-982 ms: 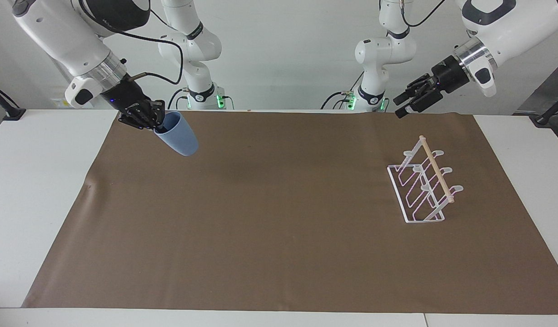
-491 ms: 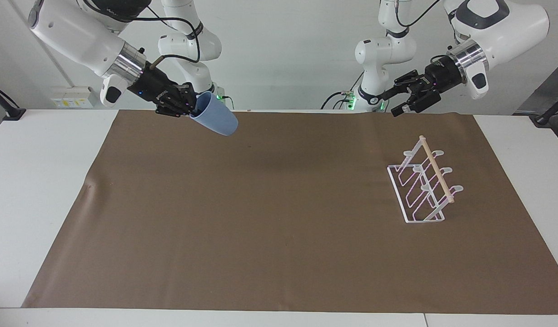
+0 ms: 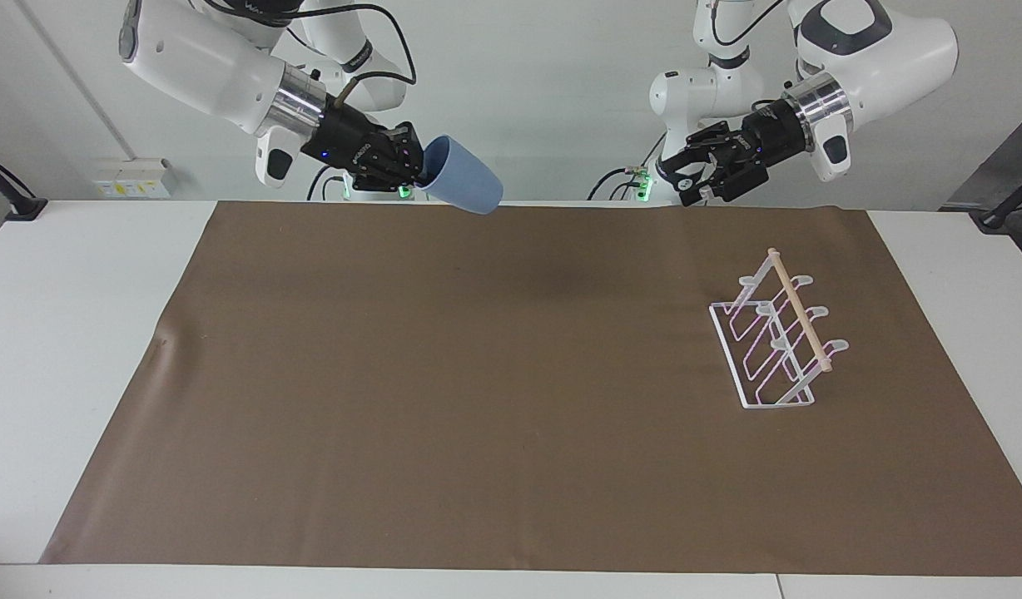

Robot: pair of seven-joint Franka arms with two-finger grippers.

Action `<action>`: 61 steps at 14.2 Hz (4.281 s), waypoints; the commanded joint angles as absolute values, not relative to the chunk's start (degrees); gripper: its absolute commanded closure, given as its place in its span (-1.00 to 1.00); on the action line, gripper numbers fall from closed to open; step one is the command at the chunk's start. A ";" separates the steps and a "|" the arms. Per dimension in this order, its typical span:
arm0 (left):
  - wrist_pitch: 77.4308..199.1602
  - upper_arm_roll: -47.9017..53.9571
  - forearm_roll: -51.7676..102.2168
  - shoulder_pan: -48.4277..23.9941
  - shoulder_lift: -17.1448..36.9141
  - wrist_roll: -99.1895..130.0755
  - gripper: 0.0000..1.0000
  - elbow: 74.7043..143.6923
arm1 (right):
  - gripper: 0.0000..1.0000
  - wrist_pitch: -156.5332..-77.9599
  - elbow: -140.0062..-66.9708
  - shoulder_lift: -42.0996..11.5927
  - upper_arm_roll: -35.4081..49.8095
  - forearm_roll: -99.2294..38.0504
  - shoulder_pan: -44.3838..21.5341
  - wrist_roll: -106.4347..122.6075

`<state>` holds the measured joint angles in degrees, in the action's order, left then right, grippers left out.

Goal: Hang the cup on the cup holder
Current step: 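Carry the cup toward the left gripper and close the left gripper on it, then open the right gripper and withdraw it while the left gripper holds the cup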

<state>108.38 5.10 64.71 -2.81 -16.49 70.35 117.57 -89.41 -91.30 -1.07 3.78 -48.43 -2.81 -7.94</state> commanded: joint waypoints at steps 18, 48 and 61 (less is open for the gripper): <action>124.63 7.21 69.70 -16.00 -18.10 86.22 -1.00 119.09 | 1.00 -107.23 -96.94 2.64 19.25 -56.78 -2.20 -22.24; 124.01 8.26 52.07 -14.42 -19.69 88.07 1.00 119.36 | -1.00 -107.05 -96.86 2.46 18.72 -55.64 -1.23 -25.05; 121.82 8.26 13.74 -11.16 -19.07 79.99 1.00 118.83 | -1.00 -110.13 -96.33 2.02 14.51 -25.62 -0.97 -2.21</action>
